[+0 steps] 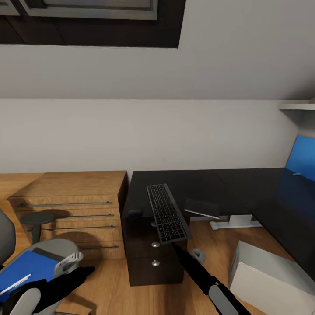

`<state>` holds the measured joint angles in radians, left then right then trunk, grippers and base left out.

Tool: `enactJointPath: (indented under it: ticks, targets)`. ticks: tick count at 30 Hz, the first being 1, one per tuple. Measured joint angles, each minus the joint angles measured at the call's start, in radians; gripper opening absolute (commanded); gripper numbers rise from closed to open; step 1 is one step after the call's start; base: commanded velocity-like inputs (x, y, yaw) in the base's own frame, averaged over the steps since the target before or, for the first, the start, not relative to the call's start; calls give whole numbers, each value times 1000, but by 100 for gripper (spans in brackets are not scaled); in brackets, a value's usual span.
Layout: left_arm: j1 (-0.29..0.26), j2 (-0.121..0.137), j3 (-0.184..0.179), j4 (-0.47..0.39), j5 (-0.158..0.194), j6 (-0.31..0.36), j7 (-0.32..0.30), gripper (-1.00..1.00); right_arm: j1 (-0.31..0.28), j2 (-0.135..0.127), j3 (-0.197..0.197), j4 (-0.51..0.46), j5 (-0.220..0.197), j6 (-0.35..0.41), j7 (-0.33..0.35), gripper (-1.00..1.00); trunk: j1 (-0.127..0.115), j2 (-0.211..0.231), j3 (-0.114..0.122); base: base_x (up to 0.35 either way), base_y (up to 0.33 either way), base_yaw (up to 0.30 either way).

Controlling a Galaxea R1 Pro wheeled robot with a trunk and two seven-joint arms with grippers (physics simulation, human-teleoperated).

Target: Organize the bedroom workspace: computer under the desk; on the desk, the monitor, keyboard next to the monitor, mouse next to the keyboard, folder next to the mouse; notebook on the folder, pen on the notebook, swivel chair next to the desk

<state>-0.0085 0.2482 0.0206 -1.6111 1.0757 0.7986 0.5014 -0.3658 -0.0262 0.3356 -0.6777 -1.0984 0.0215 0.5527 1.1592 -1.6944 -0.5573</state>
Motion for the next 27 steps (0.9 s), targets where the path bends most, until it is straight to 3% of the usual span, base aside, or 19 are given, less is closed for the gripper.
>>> enactJointPath:
  ticks: [3, 11, 16, 20, 27]
  targets:
    - [0, 1, -4, 0, 0, 1, -1, 100, 0, -13, -48, -3, -1, 1, 13, 100, 0, 0, 0, 0, 0, 0]
    - [0, 2, -5, 1, 0, 1, -1, 100, 0, -17, -117, -2, -3, 3, 53, 100, 0, 0, 0, 0, 0, 0]
    - [0, 2, -6, 1, 0, 1, -2, 100, 0, -16, -170, -1, -30, 6, 54, 100, 0, 0, 0, 0, 0, 0]
    - [0, 2, -5, 2, 1, 1, -2, 100, 0, -16, -180, 0, -66, 7, 52, 100, 0, 0, 0, 0, 0, 0]
    - [0, 2, -5, 2, 0, 1, -2, 100, 0, -14, -183, 1, -78, 8, 28, 100, 0, 0, 0, 0, 0, 0]
